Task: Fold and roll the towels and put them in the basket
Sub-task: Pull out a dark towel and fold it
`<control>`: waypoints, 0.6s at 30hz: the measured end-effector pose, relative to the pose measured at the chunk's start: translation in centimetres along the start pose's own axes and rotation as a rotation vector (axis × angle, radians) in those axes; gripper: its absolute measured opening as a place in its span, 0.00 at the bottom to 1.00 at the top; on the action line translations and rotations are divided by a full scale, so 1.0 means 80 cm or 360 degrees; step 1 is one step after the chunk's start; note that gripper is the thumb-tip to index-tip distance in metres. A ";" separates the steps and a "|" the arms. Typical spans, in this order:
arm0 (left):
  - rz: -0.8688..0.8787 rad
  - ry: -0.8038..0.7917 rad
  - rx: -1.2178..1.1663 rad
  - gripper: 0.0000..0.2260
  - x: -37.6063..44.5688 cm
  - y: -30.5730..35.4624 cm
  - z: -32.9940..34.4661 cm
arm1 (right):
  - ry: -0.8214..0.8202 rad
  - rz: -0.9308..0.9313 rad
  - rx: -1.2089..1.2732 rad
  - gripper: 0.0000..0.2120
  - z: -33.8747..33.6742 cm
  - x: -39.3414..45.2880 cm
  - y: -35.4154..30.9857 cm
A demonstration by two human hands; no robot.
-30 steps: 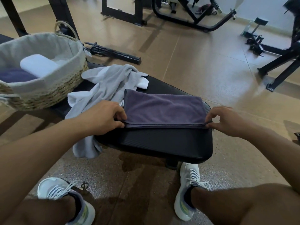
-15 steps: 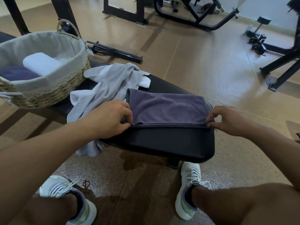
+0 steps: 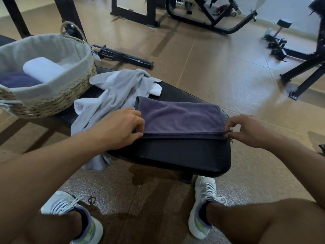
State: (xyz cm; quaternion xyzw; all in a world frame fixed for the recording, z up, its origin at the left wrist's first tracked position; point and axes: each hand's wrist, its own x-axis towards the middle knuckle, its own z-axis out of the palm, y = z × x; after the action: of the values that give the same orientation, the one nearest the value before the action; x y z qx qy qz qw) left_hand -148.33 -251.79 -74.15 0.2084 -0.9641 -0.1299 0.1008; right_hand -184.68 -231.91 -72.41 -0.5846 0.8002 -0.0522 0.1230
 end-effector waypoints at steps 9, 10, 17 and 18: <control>0.0207 -0.0051 0.0320 0.02 0.004 0.000 -0.002 | -0.0056 -0.0105 -0.0034 0.08 -0.003 -0.006 -0.008; 0.0184 -0.0102 0.0315 0.02 0.005 0.001 0.001 | -0.0094 -0.0110 -0.0051 0.08 -0.003 -0.004 -0.007; 0.0049 -0.0151 0.0383 0.09 0.004 0.014 0.007 | -0.0146 -0.0197 -0.0321 0.09 0.000 -0.004 -0.012; 0.0051 -0.0115 0.0424 0.08 0.005 0.017 0.011 | -0.0118 -0.0213 -0.0353 0.09 0.004 -0.004 -0.015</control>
State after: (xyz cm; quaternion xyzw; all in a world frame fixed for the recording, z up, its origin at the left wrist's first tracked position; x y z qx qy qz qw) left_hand -149.42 -250.59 -74.50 0.1998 -0.9790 -0.0067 0.0395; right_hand -183.37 -231.94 -72.40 -0.6482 0.7552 0.0502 0.0835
